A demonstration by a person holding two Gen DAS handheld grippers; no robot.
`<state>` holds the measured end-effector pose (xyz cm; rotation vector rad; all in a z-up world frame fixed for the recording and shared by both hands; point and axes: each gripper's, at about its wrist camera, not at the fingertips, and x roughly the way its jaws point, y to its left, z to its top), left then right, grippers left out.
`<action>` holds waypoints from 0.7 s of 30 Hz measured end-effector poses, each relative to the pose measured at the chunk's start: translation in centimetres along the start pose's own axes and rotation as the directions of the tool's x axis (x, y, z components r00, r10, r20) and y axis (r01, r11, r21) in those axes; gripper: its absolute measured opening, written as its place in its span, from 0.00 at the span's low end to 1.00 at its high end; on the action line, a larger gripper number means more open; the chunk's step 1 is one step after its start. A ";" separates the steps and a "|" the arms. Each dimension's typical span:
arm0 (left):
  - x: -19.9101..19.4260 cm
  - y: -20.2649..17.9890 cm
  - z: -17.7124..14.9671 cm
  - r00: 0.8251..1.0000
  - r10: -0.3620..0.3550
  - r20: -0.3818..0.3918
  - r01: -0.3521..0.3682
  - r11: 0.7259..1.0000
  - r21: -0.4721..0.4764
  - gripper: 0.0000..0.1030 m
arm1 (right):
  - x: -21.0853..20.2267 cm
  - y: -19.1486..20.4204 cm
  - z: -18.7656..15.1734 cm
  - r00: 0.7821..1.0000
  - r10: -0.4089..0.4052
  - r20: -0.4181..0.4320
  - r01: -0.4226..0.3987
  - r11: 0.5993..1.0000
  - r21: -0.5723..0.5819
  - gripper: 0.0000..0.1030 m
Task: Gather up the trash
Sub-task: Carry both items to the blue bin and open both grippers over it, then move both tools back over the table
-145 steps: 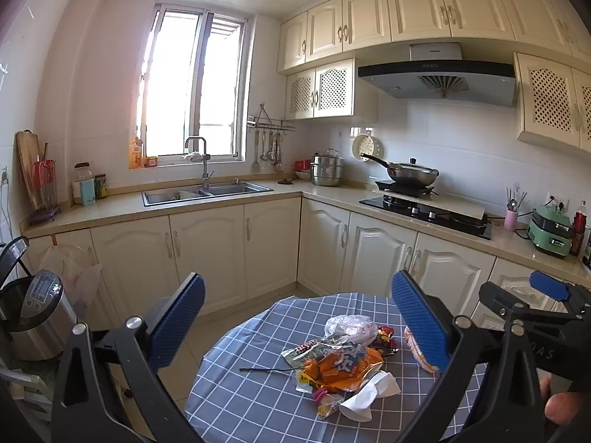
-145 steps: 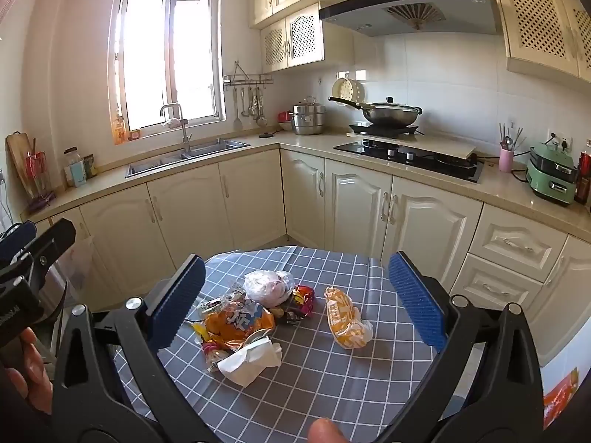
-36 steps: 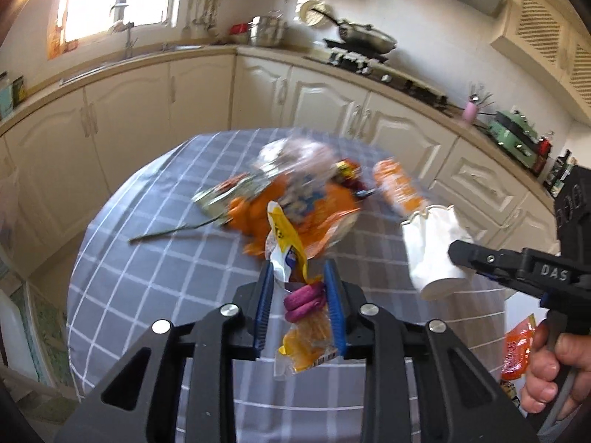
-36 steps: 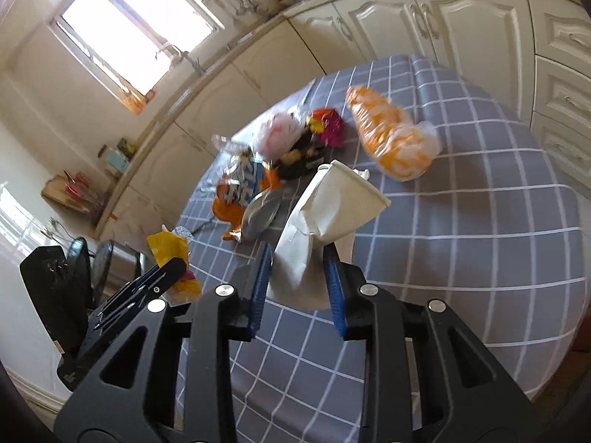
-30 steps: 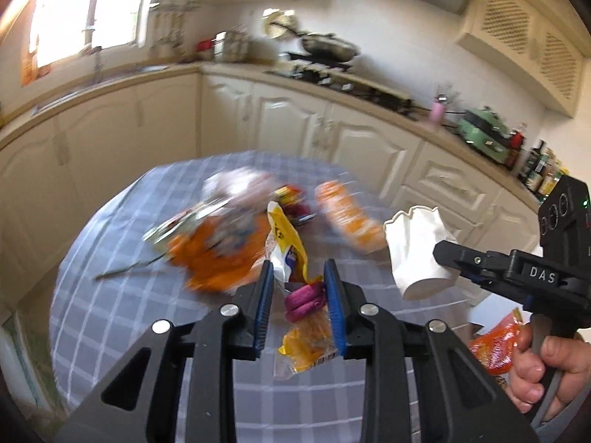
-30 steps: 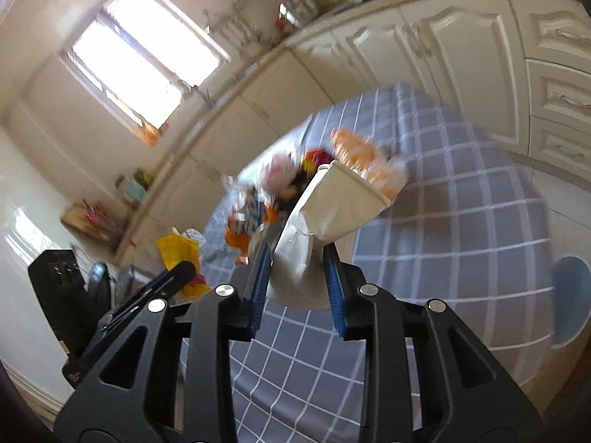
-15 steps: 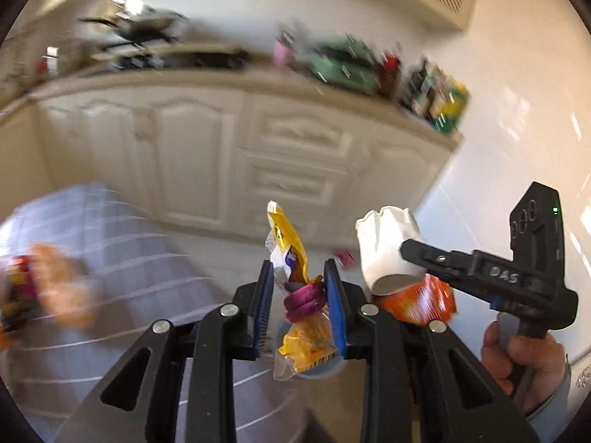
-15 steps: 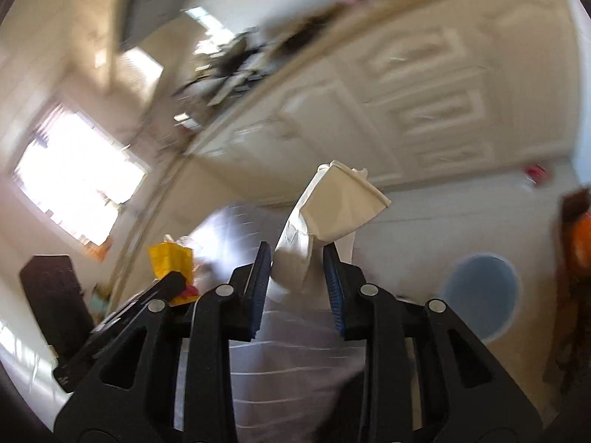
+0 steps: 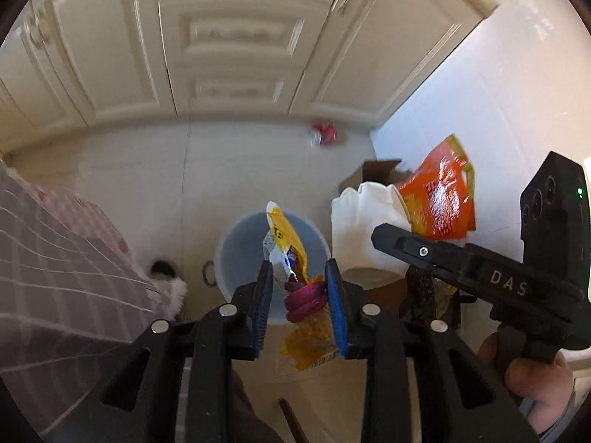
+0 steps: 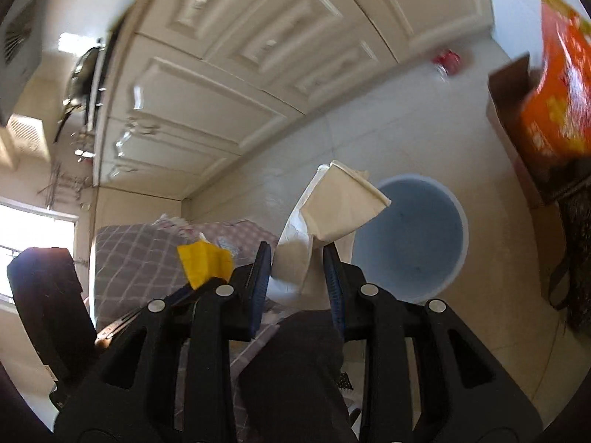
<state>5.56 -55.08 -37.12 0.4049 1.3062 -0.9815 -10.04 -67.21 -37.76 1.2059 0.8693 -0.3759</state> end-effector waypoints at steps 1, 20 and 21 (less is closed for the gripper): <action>0.8 0.2 0.2 1.000 0.004 -0.012 -0.004 1.000 -0.009 0.30 | 0.3 -0.3 0.1 1.000 0.002 -0.009 -0.002 1.000 0.017 0.31; -4.5 0.4 0.9 0.972 0.184 0.148 -0.185 0.983 -0.005 0.94 | -2.7 -1.2 -0.8 0.990 -0.107 0.097 0.100 0.992 0.078 0.94; -5.5 0.2 0.8 0.968 0.186 0.169 -0.189 0.982 0.002 0.94 | -3.2 -0.7 -1.0 0.989 -0.106 0.107 0.098 0.993 0.071 0.94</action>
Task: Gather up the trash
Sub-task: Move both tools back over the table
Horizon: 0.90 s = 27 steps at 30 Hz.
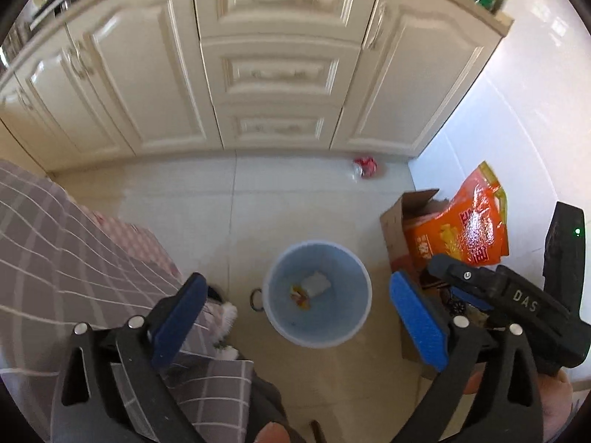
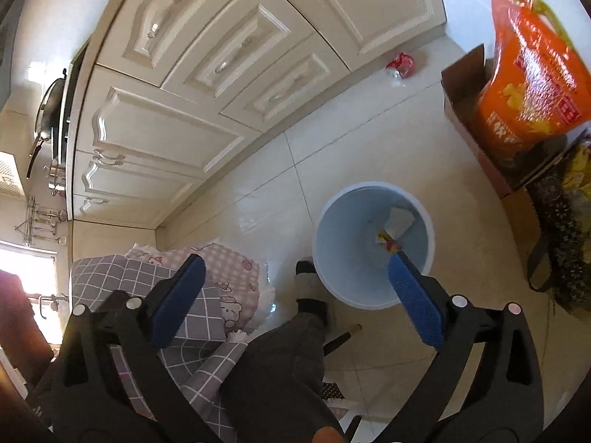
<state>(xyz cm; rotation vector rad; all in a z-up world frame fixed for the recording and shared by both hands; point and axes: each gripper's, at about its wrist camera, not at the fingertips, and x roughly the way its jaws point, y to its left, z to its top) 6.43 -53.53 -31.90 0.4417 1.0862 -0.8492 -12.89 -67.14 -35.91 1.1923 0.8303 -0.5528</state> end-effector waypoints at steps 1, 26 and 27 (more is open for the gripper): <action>-1.0 0.0 0.0 1.000 -0.001 0.020 0.001 1.000 0.004 0.94 | -0.6 0.4 -0.1 1.000 0.002 0.009 -0.002 1.000 -0.006 0.94; -26.6 10.9 -5.8 0.897 0.110 0.428 -0.059 0.990 -0.130 0.94 | -12.6 25.7 -10.6 0.956 0.259 0.137 -0.158 0.849 -0.504 0.94; -27.6 11.9 -6.5 0.889 0.125 0.441 -0.068 0.987 -0.144 0.94 | -12.7 26.5 -11.1 0.954 0.268 0.133 -0.164 0.839 -0.519 0.94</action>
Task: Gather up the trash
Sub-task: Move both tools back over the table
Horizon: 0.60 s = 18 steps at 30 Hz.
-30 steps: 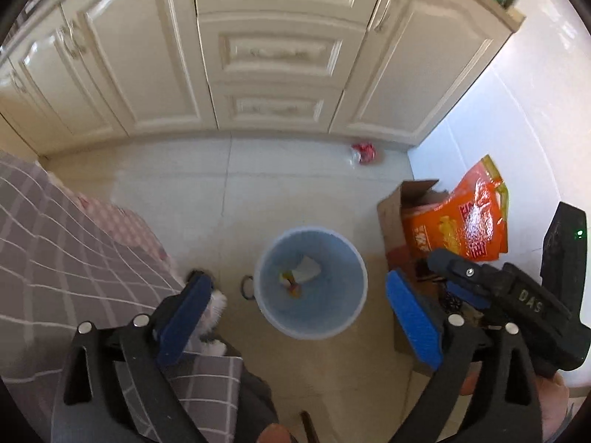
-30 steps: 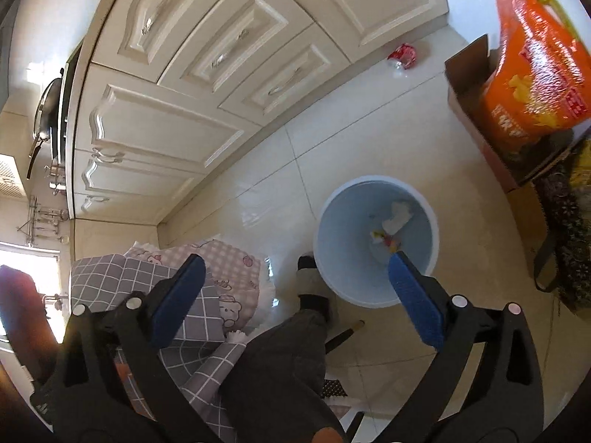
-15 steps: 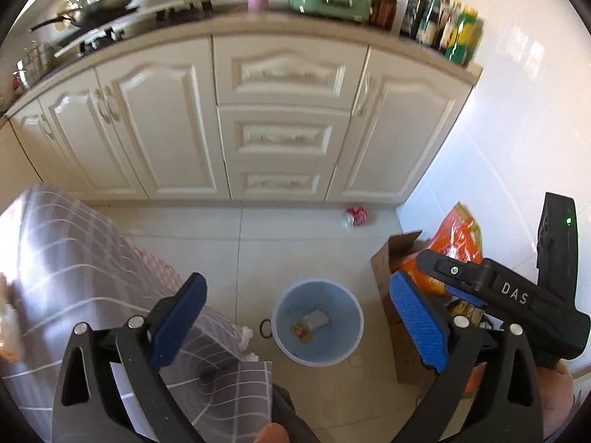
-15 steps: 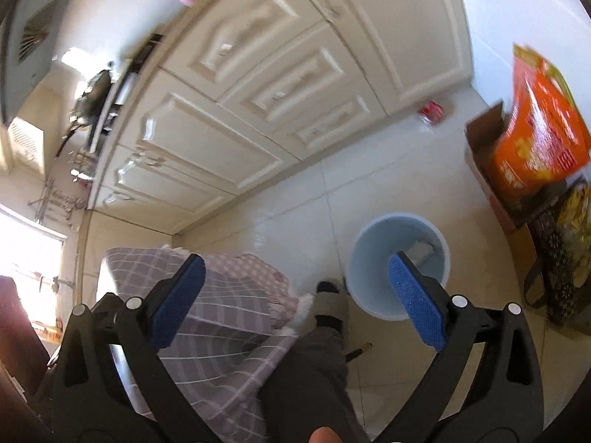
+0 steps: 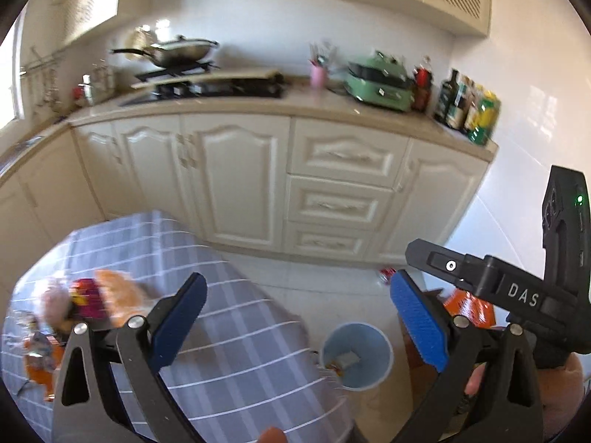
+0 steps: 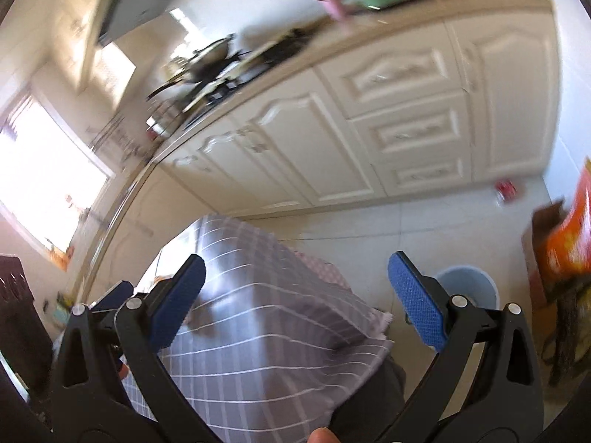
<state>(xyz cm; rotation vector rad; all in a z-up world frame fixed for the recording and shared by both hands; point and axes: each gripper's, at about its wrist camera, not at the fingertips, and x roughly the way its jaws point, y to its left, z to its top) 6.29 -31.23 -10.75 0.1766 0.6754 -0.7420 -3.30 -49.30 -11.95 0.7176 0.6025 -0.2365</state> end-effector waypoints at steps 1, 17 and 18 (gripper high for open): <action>-0.8 0.8 -0.1 1.000 0.012 0.013 -0.012 1.000 -0.007 0.94 | 0.0 1.0 -0.1 1.000 0.012 0.002 -0.012 1.000 -0.017 0.94; -12.2 12.1 -2.9 0.953 0.240 0.185 -0.216 0.966 -0.143 0.94 | -1.6 17.1 -2.3 0.991 0.104 0.080 -0.071 0.938 -0.340 0.94; -12.8 12.8 -3.3 0.949 0.251 0.190 -0.224 0.963 -0.153 0.94 | -1.5 17.7 -2.7 0.991 0.108 0.078 -0.074 0.933 -0.351 0.94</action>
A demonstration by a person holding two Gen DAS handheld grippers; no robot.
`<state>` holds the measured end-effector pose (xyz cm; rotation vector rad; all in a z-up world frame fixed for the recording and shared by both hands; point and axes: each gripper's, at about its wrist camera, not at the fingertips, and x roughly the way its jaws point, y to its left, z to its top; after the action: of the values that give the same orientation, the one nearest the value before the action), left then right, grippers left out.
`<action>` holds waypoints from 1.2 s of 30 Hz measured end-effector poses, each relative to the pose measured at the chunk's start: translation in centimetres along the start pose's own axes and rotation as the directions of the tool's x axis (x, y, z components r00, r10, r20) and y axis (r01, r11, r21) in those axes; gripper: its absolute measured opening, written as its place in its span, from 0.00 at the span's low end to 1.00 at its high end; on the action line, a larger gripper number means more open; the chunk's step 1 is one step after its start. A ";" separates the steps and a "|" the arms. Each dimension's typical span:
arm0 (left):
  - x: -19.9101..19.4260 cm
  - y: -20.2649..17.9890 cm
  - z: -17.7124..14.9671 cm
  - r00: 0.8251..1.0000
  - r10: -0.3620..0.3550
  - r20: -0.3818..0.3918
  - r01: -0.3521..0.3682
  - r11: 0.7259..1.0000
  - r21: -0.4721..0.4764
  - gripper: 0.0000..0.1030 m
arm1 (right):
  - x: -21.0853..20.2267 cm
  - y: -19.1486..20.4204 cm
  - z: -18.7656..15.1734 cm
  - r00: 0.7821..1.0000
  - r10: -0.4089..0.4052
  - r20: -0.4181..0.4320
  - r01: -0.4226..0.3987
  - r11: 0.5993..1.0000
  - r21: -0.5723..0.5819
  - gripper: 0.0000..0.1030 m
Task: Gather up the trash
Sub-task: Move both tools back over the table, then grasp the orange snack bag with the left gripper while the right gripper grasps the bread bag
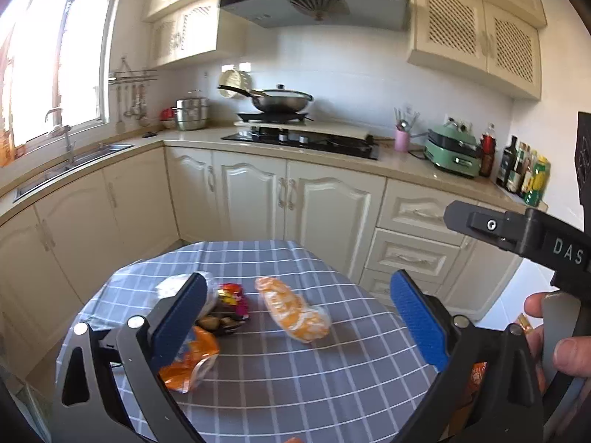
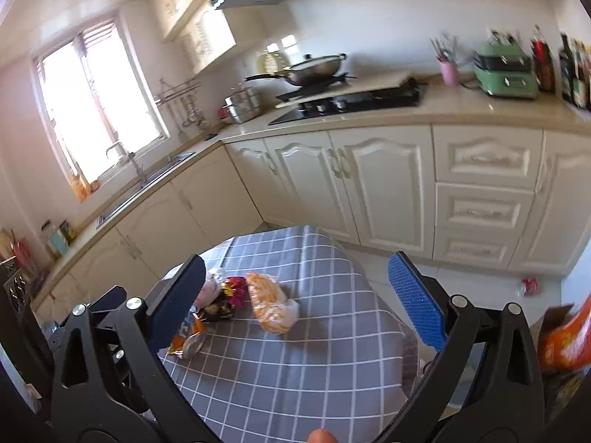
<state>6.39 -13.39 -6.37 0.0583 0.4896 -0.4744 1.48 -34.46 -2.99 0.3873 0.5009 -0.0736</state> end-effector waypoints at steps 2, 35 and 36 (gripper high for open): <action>-0.7 1.1 -0.5 1.000 0.016 0.009 -0.016 1.000 0.001 0.94 | 0.4 1.3 -0.3 1.000 0.012 -0.011 -0.012 1.000 -0.027 0.94; 11.0 8.2 -10.8 0.944 0.156 -0.290 -0.120 0.983 0.139 0.14 | 21.1 3.9 -9.1 0.891 -0.066 -0.448 -0.045 0.972 -0.232 0.94; 10.8 8.4 -10.7 0.947 0.149 -0.285 -0.118 0.985 0.123 0.14 | 21.7 4.0 -9.5 0.883 -0.063 -0.465 -0.060 0.968 -0.245 0.89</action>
<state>13.83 -8.74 -21.36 0.2642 0.7474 -0.3587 16.83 -26.57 -19.75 0.1480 0.9828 0.0868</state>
